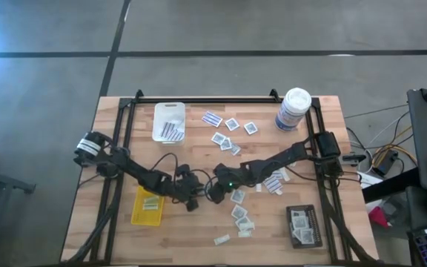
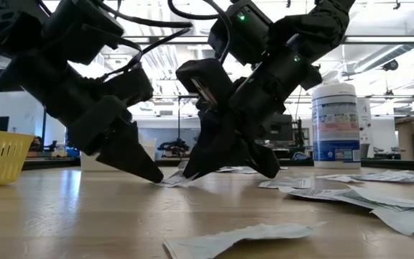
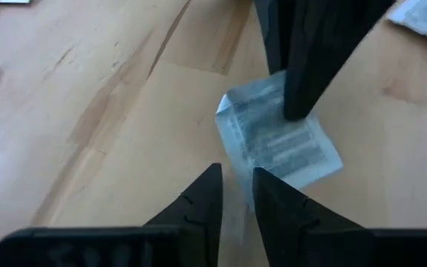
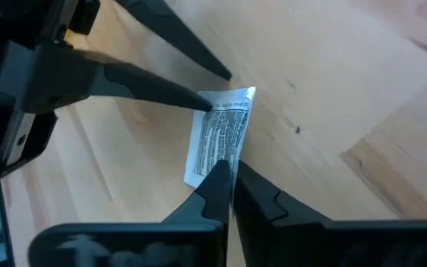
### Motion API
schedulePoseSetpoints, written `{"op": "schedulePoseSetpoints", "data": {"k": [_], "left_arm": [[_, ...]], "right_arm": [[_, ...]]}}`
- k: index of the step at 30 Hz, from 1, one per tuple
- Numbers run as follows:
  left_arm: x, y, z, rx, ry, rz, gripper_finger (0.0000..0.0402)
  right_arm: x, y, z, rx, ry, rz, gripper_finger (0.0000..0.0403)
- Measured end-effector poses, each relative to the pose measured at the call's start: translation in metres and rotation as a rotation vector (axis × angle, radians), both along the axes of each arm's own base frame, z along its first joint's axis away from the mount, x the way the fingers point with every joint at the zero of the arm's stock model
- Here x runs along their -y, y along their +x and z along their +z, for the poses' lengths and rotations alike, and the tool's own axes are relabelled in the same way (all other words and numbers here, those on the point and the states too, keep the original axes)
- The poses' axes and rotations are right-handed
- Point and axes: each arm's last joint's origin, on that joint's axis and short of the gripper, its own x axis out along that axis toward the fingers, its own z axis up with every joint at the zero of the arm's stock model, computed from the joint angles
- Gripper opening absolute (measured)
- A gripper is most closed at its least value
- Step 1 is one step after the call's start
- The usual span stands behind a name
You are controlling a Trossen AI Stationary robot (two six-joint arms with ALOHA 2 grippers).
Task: Pick & Place First Aid Supplies
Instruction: Put the towelette pack into the black bin
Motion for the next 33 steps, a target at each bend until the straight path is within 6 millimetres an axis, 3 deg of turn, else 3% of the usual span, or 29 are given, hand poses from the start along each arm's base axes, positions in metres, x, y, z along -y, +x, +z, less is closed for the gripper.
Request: {"op": "schedulePoseSetpoints", "data": {"k": [6, 19, 33], "left_arm": [[-0.002, -0.007, 0.022, 0.016, 0.019, -0.025, 0.008], [-0.005, -0.014, 0.061, 0.144, -0.061, 0.001, 0.008], [-0.004, -0.014, 0.066, 0.169, -0.114, 0.005, 0.0081]], "right_arm": [[-0.006, -0.003, 0.007, 0.014, -0.043, 0.061, 0.0009], [-0.029, -0.028, 0.057, 0.038, -0.261, 0.266, 0.0008], [-0.06, -0.047, 0.058, -0.01, -0.484, 0.364, 0.0008]]}}
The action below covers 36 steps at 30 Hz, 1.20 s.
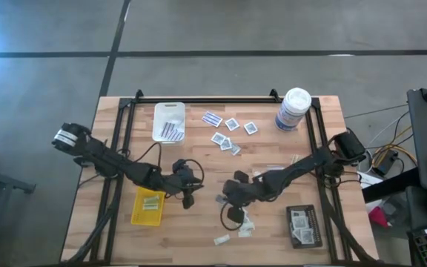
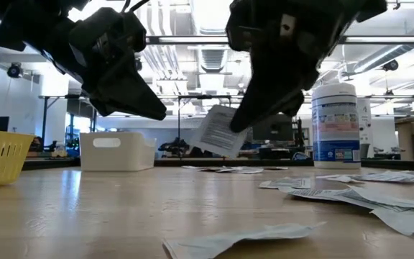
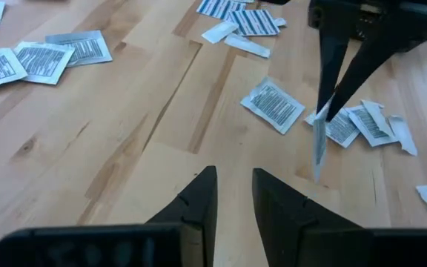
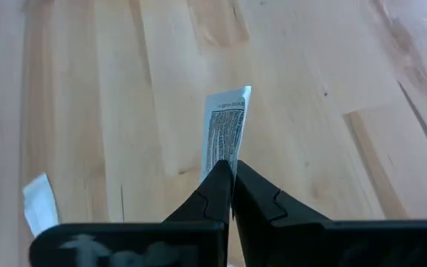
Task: Pick & Place First Aid Supplies
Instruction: Put the towelette pack into the black bin
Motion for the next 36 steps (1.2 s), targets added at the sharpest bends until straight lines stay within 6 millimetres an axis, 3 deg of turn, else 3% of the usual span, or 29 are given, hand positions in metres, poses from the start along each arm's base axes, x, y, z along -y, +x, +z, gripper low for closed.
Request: {"op": "schedulePoseSetpoints", "data": {"k": [6, 21, 36], "left_arm": [[0.0, 0.0, -0.001, -0.009, 0.004, 0.0, 0.0081], [0.0, -0.001, -0.002, -0.02, 0.01, 0.001, 0.0081], [0.0, -0.001, -0.002, -0.023, 0.012, 0.0, 0.0081]], "right_arm": [[-0.004, -0.021, 0.007, -0.12, -0.01, -0.026, 0.0008], [-0.019, -0.094, 0.063, -0.27, 0.053, -0.132, 0.0008], [-0.046, -0.144, 0.068, -0.554, 0.194, -0.173, 0.0008]]}}
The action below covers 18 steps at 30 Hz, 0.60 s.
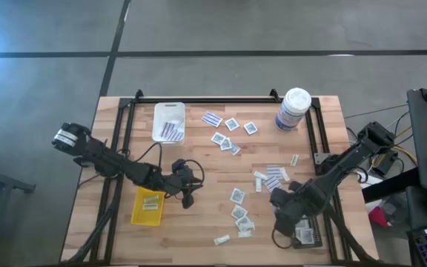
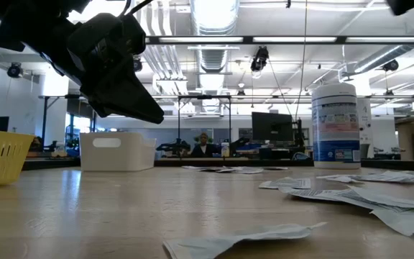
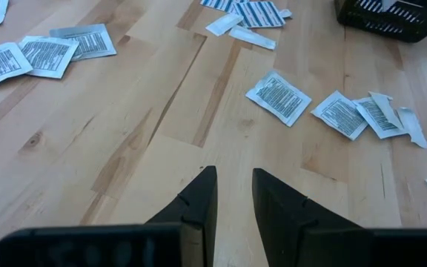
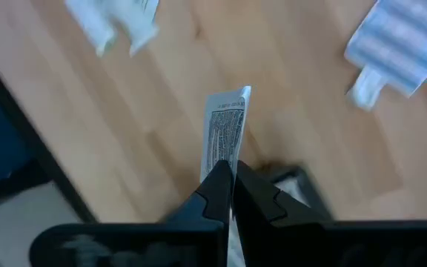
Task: Pick & Place First Aid Supplies
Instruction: Put the towelette pack into the black bin
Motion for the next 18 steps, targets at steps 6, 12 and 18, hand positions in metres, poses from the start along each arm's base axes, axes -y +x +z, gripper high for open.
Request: {"op": "schedulePoseSetpoints", "data": {"k": [6, 12, 18], "left_arm": [[0.0, 0.0, 0.0, -0.001, 0.004, -0.002, 0.0081], [0.0, 0.0, 0.0, -0.001, 0.013, -0.007, 0.0081], [-0.001, 0.001, 0.0, 0.002, 0.022, -0.011, 0.0081]], "right_arm": [[-0.01, -0.018, 0.006, -0.017, 0.023, -0.03, 0.0008], [-0.02, -0.036, 0.008, -0.053, 0.026, -0.115, 0.0008], [-0.031, -0.052, 0.007, -0.085, 0.034, -0.201, 0.0008]]}}
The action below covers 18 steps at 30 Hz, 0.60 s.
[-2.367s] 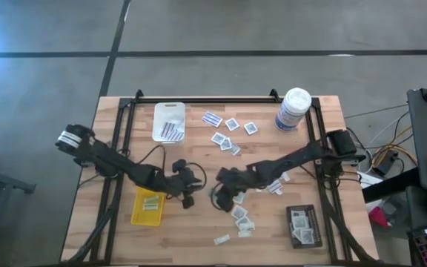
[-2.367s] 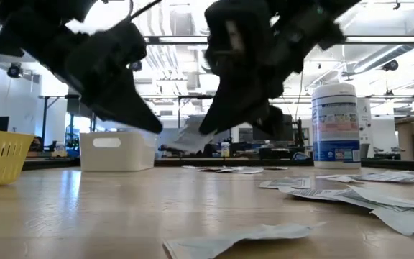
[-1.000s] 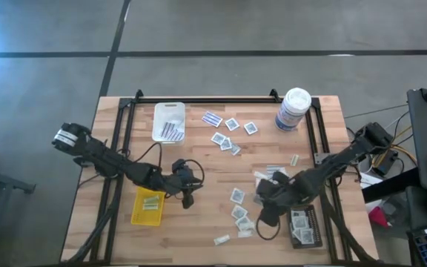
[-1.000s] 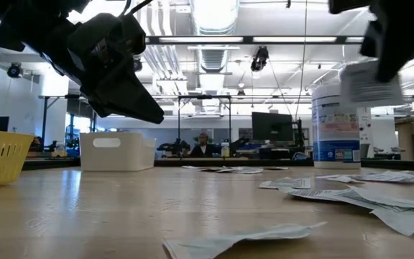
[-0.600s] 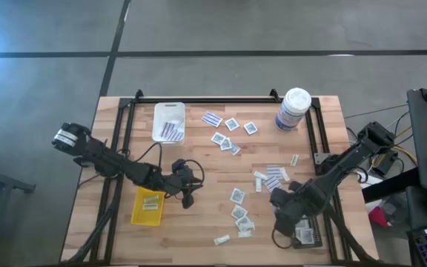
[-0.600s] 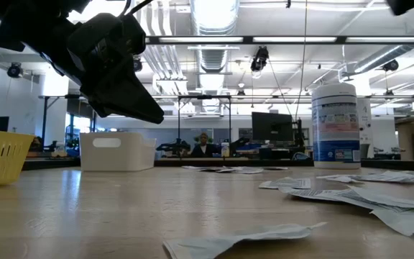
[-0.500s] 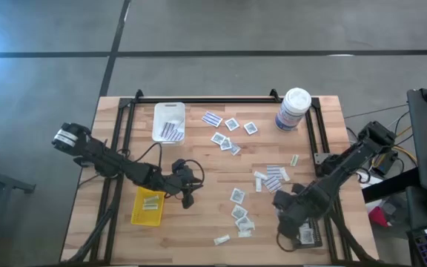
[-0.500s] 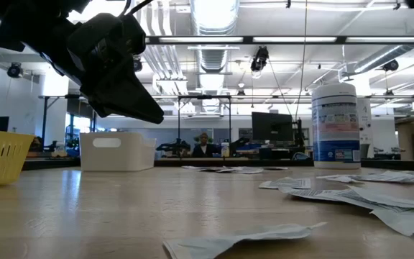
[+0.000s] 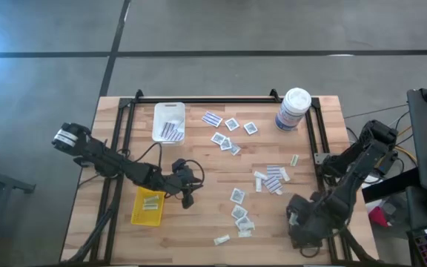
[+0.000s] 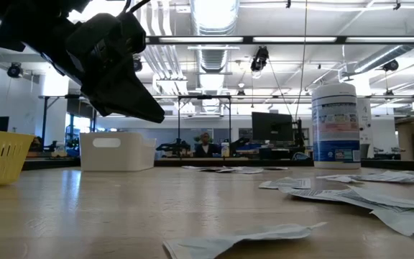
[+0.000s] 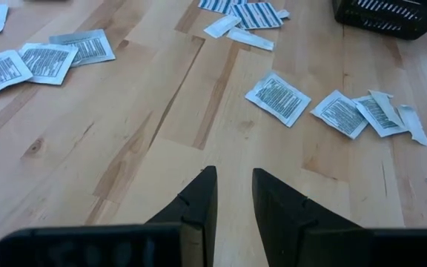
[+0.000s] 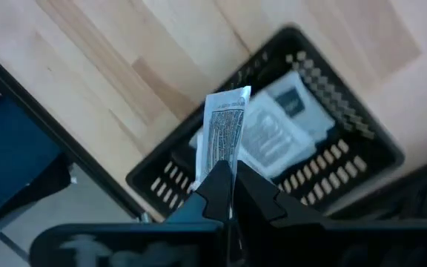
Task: Pick & Place First Aid Supplies
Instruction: Put the towelette pack into the black bin
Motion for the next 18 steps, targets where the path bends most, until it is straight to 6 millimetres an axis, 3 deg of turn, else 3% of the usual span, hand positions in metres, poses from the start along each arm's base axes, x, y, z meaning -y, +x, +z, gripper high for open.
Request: {"op": "schedulePoseSetpoints", "data": {"k": [11, 18], "left_arm": [[-0.001, 0.0, 0.0, -0.002, 0.022, -0.005, 0.0081], [-0.002, 0.0, 0.0, -0.003, 0.026, -0.005, 0.0081]], "right_arm": [[-0.009, -0.012, -0.003, -0.04, 0.019, -0.195, 0.0011], [-0.008, -0.012, -0.004, -0.047, 0.016, -0.223, 0.0051]]}}
